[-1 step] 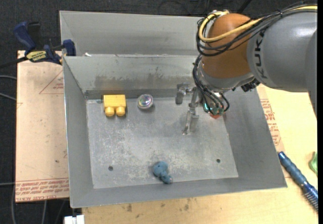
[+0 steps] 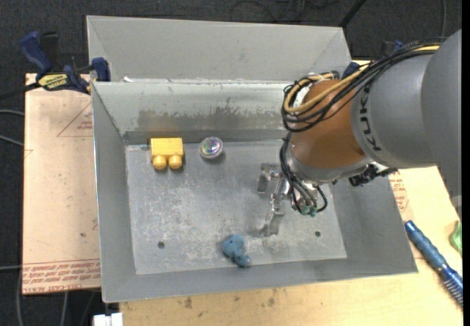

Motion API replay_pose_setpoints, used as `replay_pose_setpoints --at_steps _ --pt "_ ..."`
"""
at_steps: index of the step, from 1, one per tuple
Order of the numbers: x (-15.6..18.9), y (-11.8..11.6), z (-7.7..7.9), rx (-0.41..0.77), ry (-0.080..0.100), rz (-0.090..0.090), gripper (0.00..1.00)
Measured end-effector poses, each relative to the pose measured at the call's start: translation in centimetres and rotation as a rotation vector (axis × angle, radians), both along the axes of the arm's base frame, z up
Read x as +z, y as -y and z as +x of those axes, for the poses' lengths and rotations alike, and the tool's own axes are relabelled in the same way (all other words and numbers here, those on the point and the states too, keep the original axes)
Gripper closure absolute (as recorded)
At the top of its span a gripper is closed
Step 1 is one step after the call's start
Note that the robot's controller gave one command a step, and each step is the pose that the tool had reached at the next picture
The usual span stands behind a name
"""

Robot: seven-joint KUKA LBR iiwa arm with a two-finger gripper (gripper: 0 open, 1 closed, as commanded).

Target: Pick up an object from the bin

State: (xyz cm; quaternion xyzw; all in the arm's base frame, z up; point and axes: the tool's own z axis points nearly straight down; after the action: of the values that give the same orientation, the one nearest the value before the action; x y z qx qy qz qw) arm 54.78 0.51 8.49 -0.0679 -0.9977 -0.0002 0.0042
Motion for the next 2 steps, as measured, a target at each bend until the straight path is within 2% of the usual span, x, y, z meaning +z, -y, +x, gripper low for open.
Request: replay_pose_setpoints --at_steps 1,2 --pt "11.1 5.4 2.9 -0.332 0.017 -0.002 0.00" --pt "4.1 14.1 7.0 -0.104 0.009 -0.003 0.00"
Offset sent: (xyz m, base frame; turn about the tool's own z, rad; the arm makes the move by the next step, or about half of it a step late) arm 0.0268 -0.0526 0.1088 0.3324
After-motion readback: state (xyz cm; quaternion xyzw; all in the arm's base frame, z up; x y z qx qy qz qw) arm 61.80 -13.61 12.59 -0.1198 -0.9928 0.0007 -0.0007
